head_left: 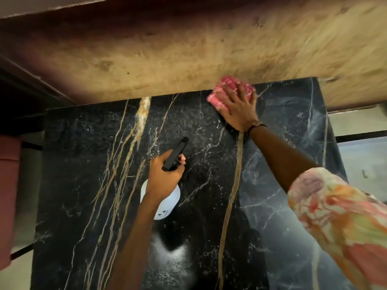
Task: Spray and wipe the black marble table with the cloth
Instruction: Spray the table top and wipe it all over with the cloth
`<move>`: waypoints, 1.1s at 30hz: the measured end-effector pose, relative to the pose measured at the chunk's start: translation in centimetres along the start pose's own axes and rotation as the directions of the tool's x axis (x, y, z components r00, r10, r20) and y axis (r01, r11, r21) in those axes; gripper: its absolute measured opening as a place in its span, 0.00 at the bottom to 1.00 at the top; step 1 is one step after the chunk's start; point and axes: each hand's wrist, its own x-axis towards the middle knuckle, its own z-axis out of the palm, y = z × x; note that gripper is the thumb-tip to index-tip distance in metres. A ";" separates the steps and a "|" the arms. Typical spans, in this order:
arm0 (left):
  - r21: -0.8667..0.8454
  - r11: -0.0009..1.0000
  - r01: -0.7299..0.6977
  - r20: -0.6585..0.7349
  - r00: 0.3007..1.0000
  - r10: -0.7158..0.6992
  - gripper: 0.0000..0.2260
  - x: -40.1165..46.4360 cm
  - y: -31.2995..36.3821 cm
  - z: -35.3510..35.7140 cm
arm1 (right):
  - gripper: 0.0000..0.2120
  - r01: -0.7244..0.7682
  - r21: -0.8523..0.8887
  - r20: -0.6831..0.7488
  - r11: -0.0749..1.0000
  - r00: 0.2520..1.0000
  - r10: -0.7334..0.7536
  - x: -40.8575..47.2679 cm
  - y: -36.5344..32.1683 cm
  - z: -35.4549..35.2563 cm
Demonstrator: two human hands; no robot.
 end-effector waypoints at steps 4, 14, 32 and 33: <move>-0.015 1.000 0.018 -0.001 1.000 -0.018 0.13 0.1 1.1 2.7 | 0.27 0.263 -0.038 -0.002 0.964 0.965 -0.263 -1.5 -1.8 1.1; -0.024 0.999 0.031 -0.001 1.000 -0.031 0.10 0.3 3.4 8.1 | 0.31 0.176 -0.052 -0.007 0.983 0.984 -0.176 -6.6 12.7 -0.4; -0.018 0.993 0.113 -0.037 0.993 -0.113 0.11 -2.6 3.7 11.4 | 0.27 0.312 -0.098 -0.001 0.945 0.949 -0.314 -10.9 15.9 0.2; -0.015 0.994 0.111 -0.039 0.993 -0.112 0.11 -2.8 3.8 11.4 | 0.27 0.255 -0.075 0.008 0.964 0.967 -0.255 -10.1 15.8 -0.2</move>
